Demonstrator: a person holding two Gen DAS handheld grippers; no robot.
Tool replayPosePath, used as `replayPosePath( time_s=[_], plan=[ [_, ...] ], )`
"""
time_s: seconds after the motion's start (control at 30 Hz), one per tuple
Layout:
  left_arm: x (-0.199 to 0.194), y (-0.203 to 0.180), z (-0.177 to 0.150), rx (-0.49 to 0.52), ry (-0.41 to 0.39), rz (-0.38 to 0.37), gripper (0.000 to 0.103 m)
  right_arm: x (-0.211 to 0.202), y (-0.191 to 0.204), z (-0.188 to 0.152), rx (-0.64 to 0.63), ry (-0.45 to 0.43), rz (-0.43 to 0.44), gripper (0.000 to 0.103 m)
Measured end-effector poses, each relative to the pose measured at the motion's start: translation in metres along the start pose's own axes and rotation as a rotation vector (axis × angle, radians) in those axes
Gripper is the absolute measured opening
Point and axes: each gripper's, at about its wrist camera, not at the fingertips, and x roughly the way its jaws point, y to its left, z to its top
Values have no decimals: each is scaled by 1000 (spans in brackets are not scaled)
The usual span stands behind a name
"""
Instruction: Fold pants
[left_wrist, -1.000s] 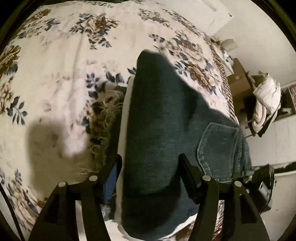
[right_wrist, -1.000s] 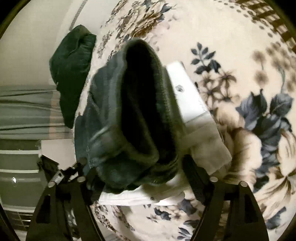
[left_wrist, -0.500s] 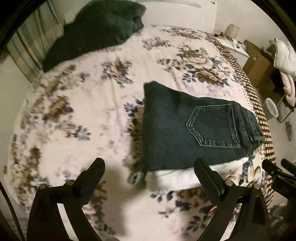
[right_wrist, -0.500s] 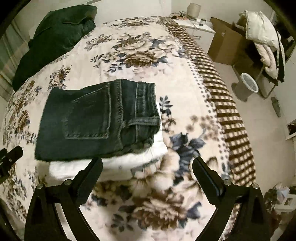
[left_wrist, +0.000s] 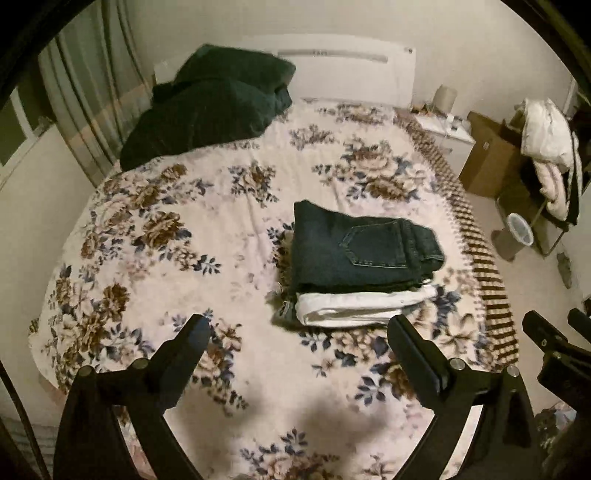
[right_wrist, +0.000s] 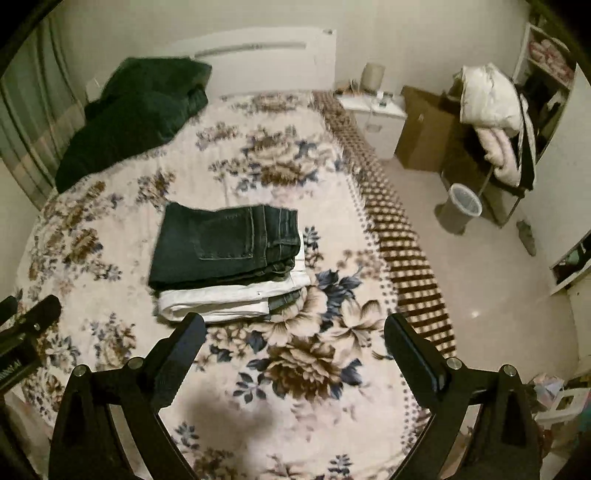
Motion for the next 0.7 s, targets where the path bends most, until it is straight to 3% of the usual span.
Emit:
replayPosePath(
  time_s=[0.4,0.7],
  plan=[
    [-173,7,-47,6,-174,-44,98,-231,-4,-55,-39,-194,30,99],
    [-257,22,-82,0,-246,-77,98,-352,-3,-104,-40,-272,41,99]
  ],
)
